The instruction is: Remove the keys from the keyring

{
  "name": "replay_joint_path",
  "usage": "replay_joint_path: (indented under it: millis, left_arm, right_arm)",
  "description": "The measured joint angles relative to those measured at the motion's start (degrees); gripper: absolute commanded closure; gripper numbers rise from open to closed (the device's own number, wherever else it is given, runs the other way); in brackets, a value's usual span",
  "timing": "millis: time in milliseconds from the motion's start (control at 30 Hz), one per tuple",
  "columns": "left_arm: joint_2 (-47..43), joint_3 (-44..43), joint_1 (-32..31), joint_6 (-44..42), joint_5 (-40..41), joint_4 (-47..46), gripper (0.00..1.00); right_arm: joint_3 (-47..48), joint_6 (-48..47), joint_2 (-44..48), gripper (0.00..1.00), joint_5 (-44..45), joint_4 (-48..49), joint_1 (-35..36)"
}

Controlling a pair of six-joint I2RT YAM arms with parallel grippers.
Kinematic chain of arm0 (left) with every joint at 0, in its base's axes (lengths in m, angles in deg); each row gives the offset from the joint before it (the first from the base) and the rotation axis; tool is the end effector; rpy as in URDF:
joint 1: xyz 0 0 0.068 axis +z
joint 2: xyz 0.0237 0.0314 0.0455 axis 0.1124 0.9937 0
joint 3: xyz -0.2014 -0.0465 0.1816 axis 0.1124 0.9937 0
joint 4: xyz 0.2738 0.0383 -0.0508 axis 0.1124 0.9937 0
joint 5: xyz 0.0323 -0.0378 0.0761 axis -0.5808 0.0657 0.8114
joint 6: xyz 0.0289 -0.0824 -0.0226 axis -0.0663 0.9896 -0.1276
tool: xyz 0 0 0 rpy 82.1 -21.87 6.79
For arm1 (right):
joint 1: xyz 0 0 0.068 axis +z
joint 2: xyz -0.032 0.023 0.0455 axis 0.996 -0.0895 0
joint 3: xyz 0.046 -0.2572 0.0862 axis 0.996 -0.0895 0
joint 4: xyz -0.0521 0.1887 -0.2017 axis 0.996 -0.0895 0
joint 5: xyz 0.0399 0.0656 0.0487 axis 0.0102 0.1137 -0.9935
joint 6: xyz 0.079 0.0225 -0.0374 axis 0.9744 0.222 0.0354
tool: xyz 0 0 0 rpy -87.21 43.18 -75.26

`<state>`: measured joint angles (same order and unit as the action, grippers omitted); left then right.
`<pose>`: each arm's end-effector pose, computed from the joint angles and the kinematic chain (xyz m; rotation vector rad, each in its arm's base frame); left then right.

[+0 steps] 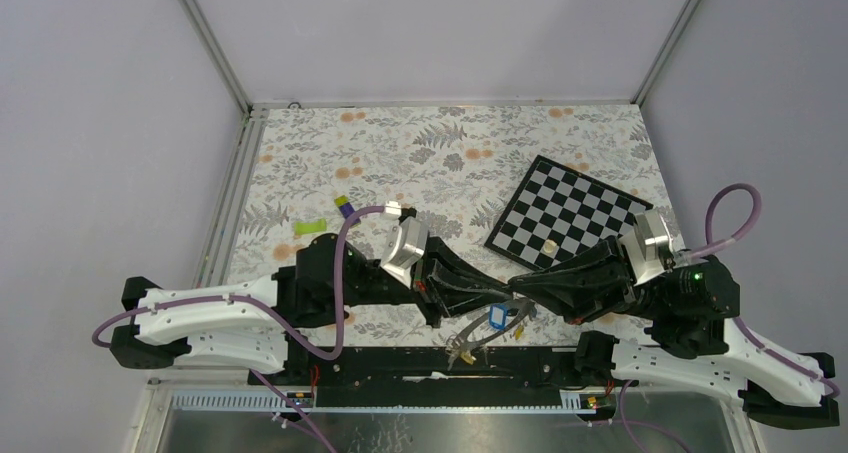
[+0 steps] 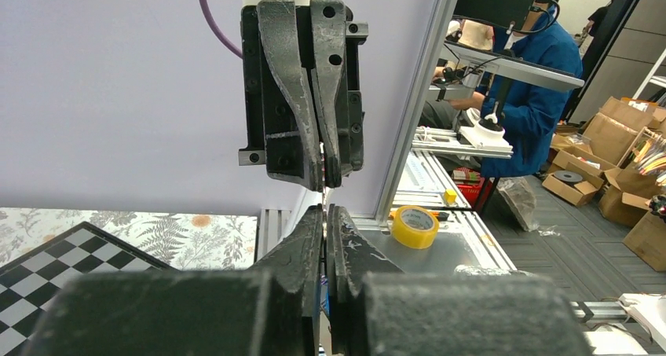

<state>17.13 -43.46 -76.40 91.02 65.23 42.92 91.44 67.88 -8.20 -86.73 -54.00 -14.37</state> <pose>0.0197 -0.2939 0.4678 0.9629 1.0357 -1.5713 0.0233 0.1276 0.4819 -0.7212 0.7993 1.4817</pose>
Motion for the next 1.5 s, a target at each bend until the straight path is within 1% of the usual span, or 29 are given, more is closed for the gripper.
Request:
replay_joint_path:
  millis: [200, 233, 267, 333, 367, 433, 467, 600, 733, 833, 967, 1100, 1333, 1500]
  left_arm:
    - [0.0, 0.0, 0.0, 0.0, 0.4, 0.3, 1.0]
    - [0.0, 0.0, 0.0, 0.0, 0.3, 0.4, 1.0]
    - [0.0, 0.0, 0.0, 0.0, 0.3, 0.4, 1.0]
    - [0.0, -0.1, 0.0, -0.1, 0.3, 0.6, 1.0]
    - [0.1, -0.2, 0.0, -0.1, 0.3, 0.7, 1.0]
    - [0.1, -0.3, 0.0, -0.1, -0.3, 1.8, 1.0]
    - [0.1, -0.3, 0.0, -0.1, -0.7, 2.2, 1.0]
    - [0.1, -0.3, 0.0, -0.3, -2.4, 3.4, 1.0]
    - [-0.5, -0.3, 0.0, -0.3, -4.2, 3.4, 1.0]
    - [-1.5, -0.3, 0.0, -0.3, -5.6, 3.3, 1.0]
    - [-2.0, -0.3, 0.0, -0.3, -7.6, 2.8, 1.0]
    - [-1.8, -0.7, 0.0, -0.3, -9.6, 3.8, 1.0]
    - [-0.5, -3.2, 0.0, -0.3, -12.8, 4.0, 1.0]
    - [-0.3, -3.4, 0.0, -0.3, -13.6, 4.7, 1.0]
  right_arm:
    - [0.0, -0.3, 0.2, 1.0, 0.4, -0.3, 0.0]
    - [-0.1, -0.4, 0.2, 0.97, 0.4, -0.4, 0.0]
    - [-0.1, -0.5, 0.3, 0.9, 0.4, -0.4, 0.0]
    - [-0.3, -0.6, 0.5, 0.7, 0.4, -0.4, 0.0]
    - [-0.3, -0.6, 0.6, 0.64, 0.3, -0.5, 0.0]
    - [-0.3, -1.1, 1.1, 0.56, 0.5, -0.3, 0.0]
    - [-0.3, -1.6, 1.7, 0.54, 0.7, -0.3, 0.0]
    - [-0.3, -3.6, 4.3, 0.53, 1.1, -1.0, 0.0]
    - [-0.3, -6.3, 6.0, 0.53, 2.6, -4.1, 0.0]
    - [-0.3, -8.3, 6.1, 0.54, 5.2, -7.8, 0.0]
    - [-0.1, -10.4, 5.5, 0.52, 8.3, -13.9, 0.0]
    - [3.0, -11.3, 1.8, 0.52, 9.6, -21.3, 0.0]
    - [4.0, -11.9, 0.0, 0.47, 9.1, -26.3, 0.0]
    - [5.8, -12.1, -0.2, 0.46, 4.9, -30.4, 0.0]
